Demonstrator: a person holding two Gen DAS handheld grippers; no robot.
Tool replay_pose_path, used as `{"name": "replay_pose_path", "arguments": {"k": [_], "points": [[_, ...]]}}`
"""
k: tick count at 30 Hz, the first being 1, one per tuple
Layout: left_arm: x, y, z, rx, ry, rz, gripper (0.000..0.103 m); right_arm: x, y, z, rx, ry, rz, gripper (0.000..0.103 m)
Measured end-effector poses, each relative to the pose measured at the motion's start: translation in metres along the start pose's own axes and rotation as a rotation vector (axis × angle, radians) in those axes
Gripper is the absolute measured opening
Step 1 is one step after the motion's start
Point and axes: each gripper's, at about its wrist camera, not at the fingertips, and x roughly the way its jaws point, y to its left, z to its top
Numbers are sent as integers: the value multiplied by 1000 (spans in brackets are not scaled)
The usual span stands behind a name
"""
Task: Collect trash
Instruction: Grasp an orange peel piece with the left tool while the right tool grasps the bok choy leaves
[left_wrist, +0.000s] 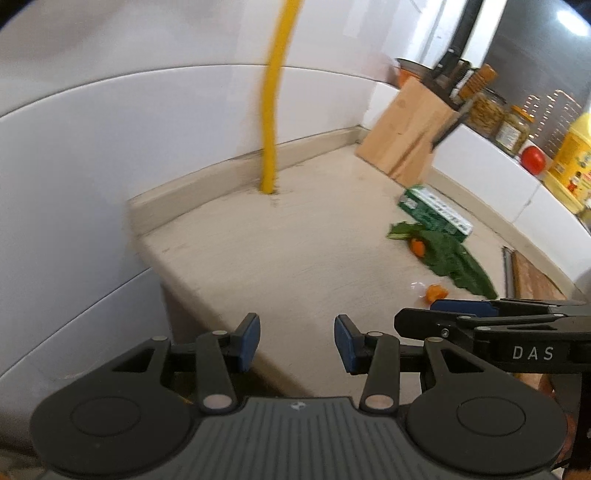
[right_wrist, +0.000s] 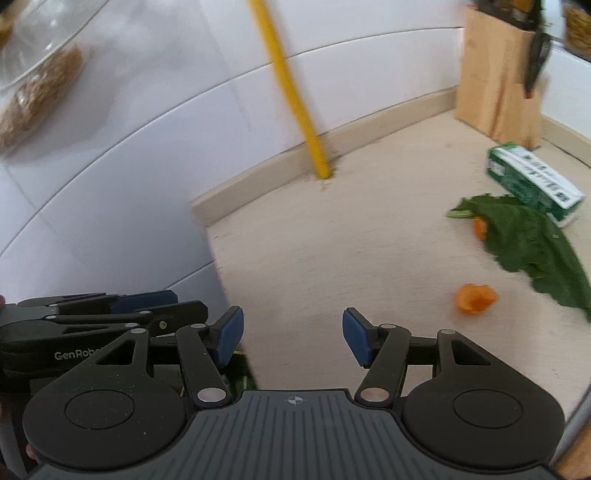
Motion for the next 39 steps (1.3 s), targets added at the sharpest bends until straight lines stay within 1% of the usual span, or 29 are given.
{"name": "replay_pose_path", "arguments": {"k": [3,10,15,19,25,29,32,33,34,35,36,39], "points": [[10,-15,10,28,5,-41,39,-11,-18,1,32,-29,-37,67],[39,-57,30,118,32,-112,39,-32,-69,11,101,-93,-158,68],[64,-87,35,171,67,-162,39,-38,-102,15,147,-120,-216,69],[87,-109,34,216,106,-181,39,-35,-125,19,164,-123,-255,69],[115,-130,31,266,142,-209,39,-26,-154,26,175,-116,-268,69],[131,-144,30,321,145,-210,39,-18,-169,33,179,-110,-262,69],[143,-150,27,339,167,-214,38,-11,-177,39,169,-100,-258,70],[146,-151,25,345,168,-206,36,-9,-179,41,166,-99,-256,70],[147,-151,23,352,173,-194,30,-7,-181,42,160,-99,-254,70],[150,-151,20,361,188,-176,20,-5,-182,44,155,-98,-252,71],[151,-149,19,362,198,-171,20,-3,-183,45,147,-96,-248,72],[149,-144,19,343,196,-181,16,7,-182,49,118,-83,-236,73]]}}
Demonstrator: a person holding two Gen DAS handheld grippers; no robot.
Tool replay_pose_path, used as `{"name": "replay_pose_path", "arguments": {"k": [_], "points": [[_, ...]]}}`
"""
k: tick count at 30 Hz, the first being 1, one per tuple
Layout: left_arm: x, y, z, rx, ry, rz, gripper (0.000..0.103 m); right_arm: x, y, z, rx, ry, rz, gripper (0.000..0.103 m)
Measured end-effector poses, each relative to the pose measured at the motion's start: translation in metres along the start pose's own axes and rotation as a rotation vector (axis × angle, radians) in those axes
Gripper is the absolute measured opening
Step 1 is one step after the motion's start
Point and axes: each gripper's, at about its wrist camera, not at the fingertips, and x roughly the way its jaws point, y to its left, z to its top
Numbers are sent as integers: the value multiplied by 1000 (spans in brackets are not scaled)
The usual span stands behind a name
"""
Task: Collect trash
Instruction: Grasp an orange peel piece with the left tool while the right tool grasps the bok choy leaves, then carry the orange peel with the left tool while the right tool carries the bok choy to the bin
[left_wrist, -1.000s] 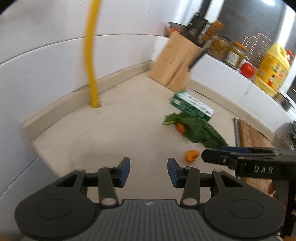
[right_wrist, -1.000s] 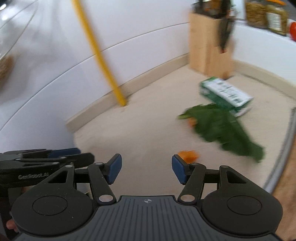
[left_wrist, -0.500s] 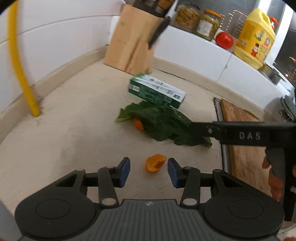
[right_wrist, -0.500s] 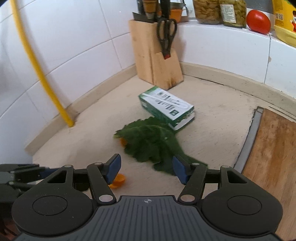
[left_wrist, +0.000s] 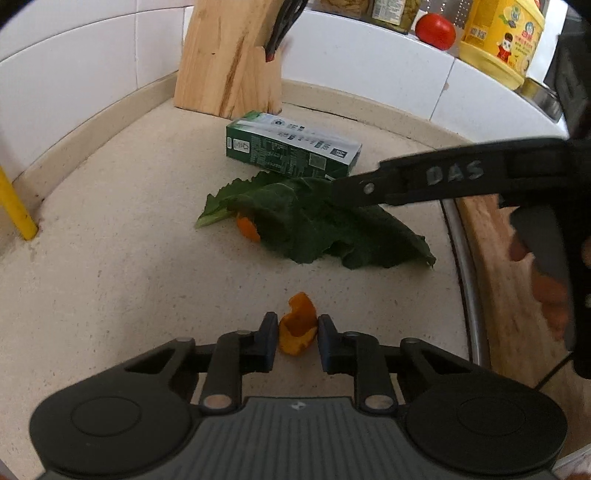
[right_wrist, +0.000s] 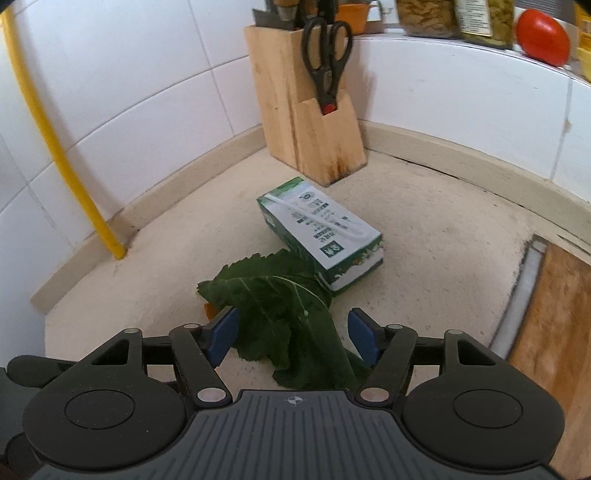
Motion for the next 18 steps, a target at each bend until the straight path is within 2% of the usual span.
{"name": "replay_pose_path", "arguments": {"k": [4,6,7,9,10,12,14,18], "points": [[0,3,1,-23,5,-7,15,18,3,2,-26,22,-5,73],[-2,3,-1,-25,5,-1,15,27,3,1,-28,43,-8,70],[-4,4,-2,-30,6,1,15,32,4,0,-32,58,-6,66],[-6,5,-3,-41,7,4,14,39,4,-3,-38,81,-13,39],[-6,7,-3,-47,7,6,14,39,4,-5,-32,82,-21,34],[-9,9,-5,-61,7,5,14,35,1,-6,-6,83,-3,14],[-12,11,-7,-69,6,0,14,24,-1,-10,18,86,34,9],[-22,13,-13,-72,6,-1,14,-6,2,-20,5,82,70,7]]}}
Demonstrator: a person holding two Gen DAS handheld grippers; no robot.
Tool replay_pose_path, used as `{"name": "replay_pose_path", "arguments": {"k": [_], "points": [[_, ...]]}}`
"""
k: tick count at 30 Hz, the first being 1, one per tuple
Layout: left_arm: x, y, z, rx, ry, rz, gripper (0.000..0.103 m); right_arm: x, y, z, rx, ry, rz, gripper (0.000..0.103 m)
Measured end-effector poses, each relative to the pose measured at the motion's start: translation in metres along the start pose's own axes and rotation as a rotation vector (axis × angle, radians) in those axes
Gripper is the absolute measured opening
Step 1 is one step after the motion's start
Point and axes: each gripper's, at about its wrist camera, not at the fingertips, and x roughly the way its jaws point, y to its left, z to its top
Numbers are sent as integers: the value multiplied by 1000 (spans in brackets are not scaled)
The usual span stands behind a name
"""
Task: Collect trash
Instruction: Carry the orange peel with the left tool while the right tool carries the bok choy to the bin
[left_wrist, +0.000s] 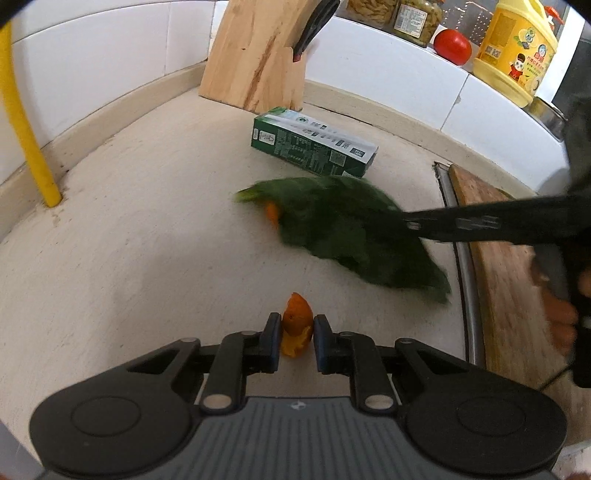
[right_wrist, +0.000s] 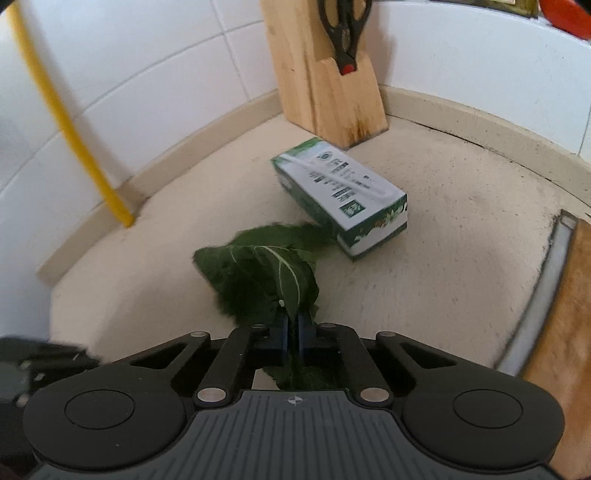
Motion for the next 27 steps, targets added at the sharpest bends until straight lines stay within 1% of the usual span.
{"name": "replay_pose_path", "arguments": {"k": [4,5,7,9,10,13,15,22,25,27], "points": [[-8,6,-3,-22,2,-9,14,-36,6,-12,3,-24,49,6],[-7,7,-3,-25,3,-9,14,-44,6,-13,19,-40,67,6],[-6,8,-2,-31,6,-6,14,-57,-3,-12,94,-70,117,6],[-6,8,-2,-34,4,-8,14,-66,-10,-5,141,-115,150,6],[-8,8,-2,-35,0,-9,14,-71,-12,-1,158,-146,153,6],[-11,7,-2,-37,-14,-15,14,-84,-16,7,165,-203,138,6],[-12,8,-3,-39,-16,-14,14,-84,-17,7,159,-194,119,6],[-5,6,-6,-16,6,14,14,-49,-11,-17,124,-59,60,8],[-2,7,-4,-20,8,17,14,-39,-8,-22,86,-30,16,17],[-1,8,-3,-23,6,20,14,-36,-8,-23,74,-24,4,28]]}}
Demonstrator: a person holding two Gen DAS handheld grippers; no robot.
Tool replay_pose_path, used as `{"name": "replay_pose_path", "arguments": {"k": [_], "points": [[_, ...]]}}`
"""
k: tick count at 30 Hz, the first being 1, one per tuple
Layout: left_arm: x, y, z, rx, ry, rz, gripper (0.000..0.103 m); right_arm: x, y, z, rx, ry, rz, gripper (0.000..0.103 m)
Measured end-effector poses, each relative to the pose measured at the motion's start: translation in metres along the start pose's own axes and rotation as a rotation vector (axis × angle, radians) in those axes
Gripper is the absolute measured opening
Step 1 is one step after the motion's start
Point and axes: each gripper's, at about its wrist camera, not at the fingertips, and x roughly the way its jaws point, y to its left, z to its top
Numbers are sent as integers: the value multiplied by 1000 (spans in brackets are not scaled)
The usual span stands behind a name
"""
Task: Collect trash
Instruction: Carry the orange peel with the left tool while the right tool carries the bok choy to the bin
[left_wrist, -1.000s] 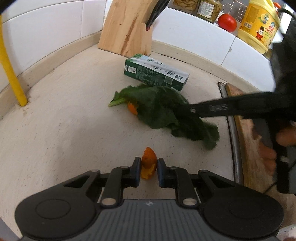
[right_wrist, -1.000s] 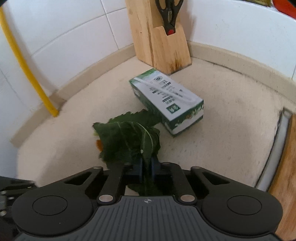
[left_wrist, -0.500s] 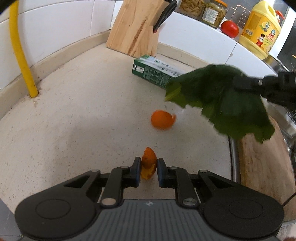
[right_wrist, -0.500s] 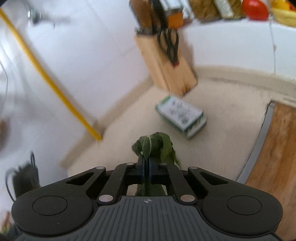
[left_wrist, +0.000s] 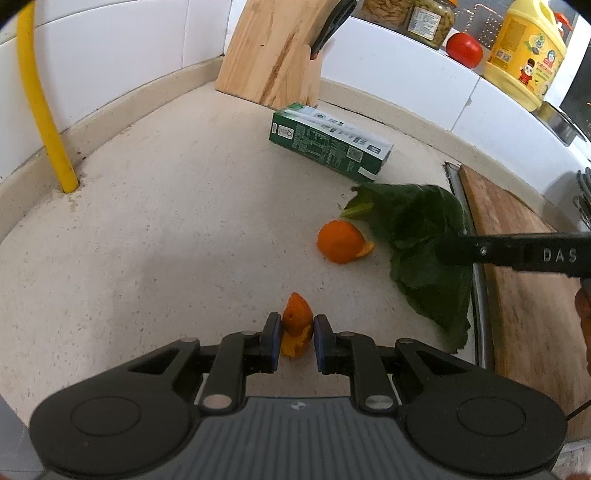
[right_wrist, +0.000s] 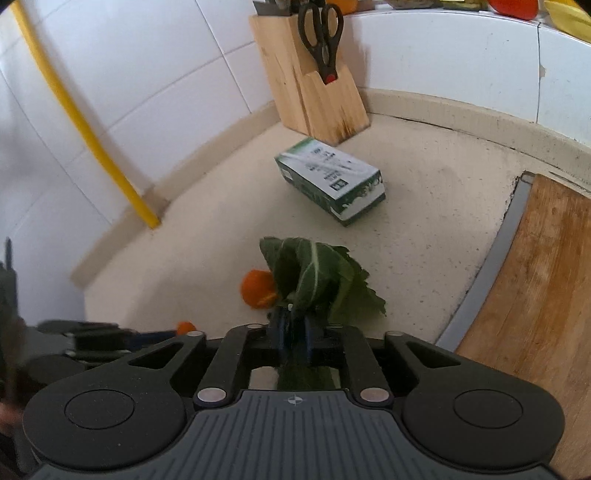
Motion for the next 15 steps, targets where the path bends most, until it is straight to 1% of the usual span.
{"name": "replay_pose_path", "arguments": {"k": [1,2,3,5,8,11,13,14,15], "points": [[1,0,1,0,0,0,14,2,-1,0,2,-1,-4,31],[3,0,3,1,-2,1,14,3,-1,0,2,-2,-6,37],[4,0,5,3,-3,1,14,4,-2,0,2,-2,-10,46],[7,-3,8,13,-4,5,16,7,-2,1,1,-9,-18,55],[10,-6,9,36,-4,14,18,11,-3,2,-7,-16,-23,61],[14,-8,15,32,0,19,18,15,-5,6,-5,-23,-26,61],[19,-9,21,30,-12,17,18,17,-6,7,0,-28,-28,62],[22,-9,23,25,-18,19,17,18,-7,7,-1,-31,-28,58],[25,-10,26,19,-18,19,16,20,-7,7,-1,-30,-34,43]]}}
